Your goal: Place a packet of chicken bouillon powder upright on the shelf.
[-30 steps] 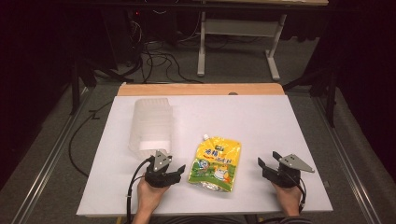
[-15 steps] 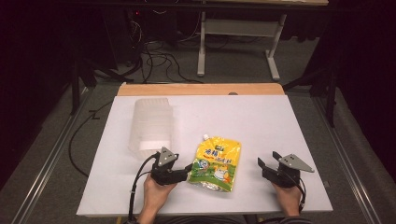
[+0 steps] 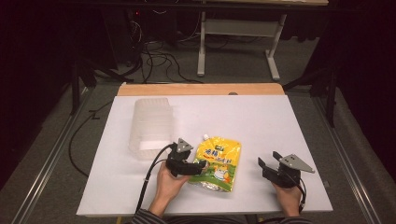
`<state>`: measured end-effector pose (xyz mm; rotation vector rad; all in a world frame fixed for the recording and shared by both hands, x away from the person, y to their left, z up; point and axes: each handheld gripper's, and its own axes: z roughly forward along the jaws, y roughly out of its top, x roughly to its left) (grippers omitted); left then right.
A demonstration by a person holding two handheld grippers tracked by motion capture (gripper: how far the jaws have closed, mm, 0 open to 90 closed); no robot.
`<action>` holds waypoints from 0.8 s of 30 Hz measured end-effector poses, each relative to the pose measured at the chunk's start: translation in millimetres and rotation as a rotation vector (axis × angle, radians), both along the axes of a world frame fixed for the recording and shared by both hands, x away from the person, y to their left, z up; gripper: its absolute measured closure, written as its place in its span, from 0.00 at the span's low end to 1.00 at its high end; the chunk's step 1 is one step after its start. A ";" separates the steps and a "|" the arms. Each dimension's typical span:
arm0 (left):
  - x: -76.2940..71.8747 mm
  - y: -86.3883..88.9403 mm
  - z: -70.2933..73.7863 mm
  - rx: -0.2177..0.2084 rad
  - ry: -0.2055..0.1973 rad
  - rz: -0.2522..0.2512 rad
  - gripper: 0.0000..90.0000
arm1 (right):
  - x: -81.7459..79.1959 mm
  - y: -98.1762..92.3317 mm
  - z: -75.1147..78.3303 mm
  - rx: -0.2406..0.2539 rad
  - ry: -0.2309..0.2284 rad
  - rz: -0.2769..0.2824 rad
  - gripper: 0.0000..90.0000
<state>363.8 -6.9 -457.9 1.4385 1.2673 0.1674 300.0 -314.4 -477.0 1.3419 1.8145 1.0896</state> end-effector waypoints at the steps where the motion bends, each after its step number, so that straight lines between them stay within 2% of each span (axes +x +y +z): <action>1: 1.9 -2.8 0.1 0.008 0.004 -0.002 0.25 | 0.3 -0.2 -0.1 0.001 -0.001 -0.001 0.38; 7: 12.1 -15.0 -3.7 0.032 0.039 -0.002 0.24 | 0.4 -0.2 -0.1 0.000 0.002 0.005 0.38; 8: 16.5 -18.3 -6.5 0.041 0.056 0.002 0.23 | 0.3 -0.2 -0.1 0.002 -0.001 0.005 0.38; 16: 28.4 -24.8 -14.9 0.062 0.108 0.023 0.22 | -0.1 -0.2 0.0 0.003 0.001 0.003 0.37; 21: 30.8 -26.2 -18.8 0.066 0.122 0.024 0.22 | -0.3 -0.7 0.0 0.005 -0.003 0.003 0.37; 24: 30.2 -29.3 -20.7 0.103 0.113 0.023 0.26 | 0.0 -0.4 -0.1 0.004 -0.001 0.001 0.37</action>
